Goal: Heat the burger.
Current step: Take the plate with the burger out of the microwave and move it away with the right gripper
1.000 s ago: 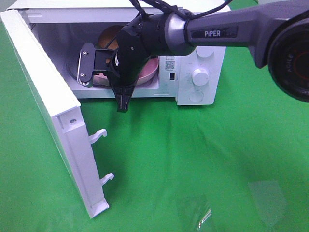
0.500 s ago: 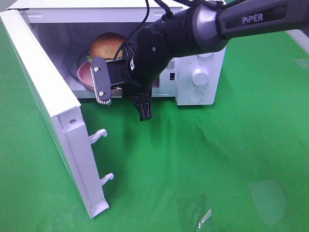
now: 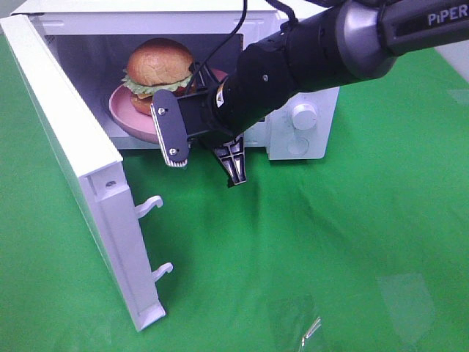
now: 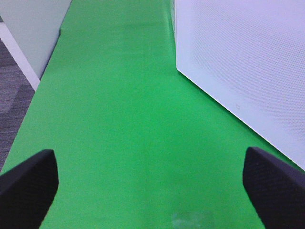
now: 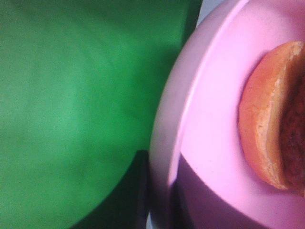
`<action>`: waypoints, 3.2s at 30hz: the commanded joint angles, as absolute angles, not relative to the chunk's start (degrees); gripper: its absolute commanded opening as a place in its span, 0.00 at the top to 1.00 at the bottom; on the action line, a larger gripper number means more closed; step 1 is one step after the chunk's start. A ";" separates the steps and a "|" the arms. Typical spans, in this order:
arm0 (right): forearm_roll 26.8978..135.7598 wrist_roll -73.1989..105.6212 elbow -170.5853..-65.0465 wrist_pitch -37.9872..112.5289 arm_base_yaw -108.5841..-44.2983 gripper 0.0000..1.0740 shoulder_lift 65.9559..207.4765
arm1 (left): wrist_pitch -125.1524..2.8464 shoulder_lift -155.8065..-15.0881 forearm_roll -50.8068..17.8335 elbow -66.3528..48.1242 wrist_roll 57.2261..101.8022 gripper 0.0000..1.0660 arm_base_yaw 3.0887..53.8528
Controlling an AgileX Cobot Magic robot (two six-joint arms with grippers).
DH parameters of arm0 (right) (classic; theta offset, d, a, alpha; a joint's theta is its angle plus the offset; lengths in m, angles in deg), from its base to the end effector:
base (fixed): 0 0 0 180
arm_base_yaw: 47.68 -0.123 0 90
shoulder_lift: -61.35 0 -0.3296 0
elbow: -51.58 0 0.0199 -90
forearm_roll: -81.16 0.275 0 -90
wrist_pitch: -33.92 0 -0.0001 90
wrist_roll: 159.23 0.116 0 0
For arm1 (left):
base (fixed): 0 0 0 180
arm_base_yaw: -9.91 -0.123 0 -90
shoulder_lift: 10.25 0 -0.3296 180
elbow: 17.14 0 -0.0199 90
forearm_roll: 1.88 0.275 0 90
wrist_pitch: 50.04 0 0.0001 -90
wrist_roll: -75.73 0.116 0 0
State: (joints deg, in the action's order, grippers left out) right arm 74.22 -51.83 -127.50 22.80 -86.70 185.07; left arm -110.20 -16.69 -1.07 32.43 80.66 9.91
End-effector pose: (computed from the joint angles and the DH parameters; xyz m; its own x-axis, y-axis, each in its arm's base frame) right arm 0.3913 0.3136 0.1742 0.5041 -0.8563 -0.1120 -0.6597 -0.2982 -0.6898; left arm -0.0066 0.0014 0.2790 -0.4401 0.0929 -0.8931 0.0300 0.9956 0.0888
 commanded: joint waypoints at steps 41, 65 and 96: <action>77.55 -53.37 -98.56 29.16 -85.78 1.00 158.49 | -109.51 -15.60 -1.19 32.60 80.72 0.08 9.91; 63.45 -37.50 -87.79 14.50 -85.78 1.00 136.60 | -109.51 -15.60 -1.19 32.60 80.72 0.08 9.91; 41.74 11.83 -87.51 -12.32 -85.78 1.00 122.97 | -109.51 -15.60 -1.19 32.60 80.72 0.08 9.91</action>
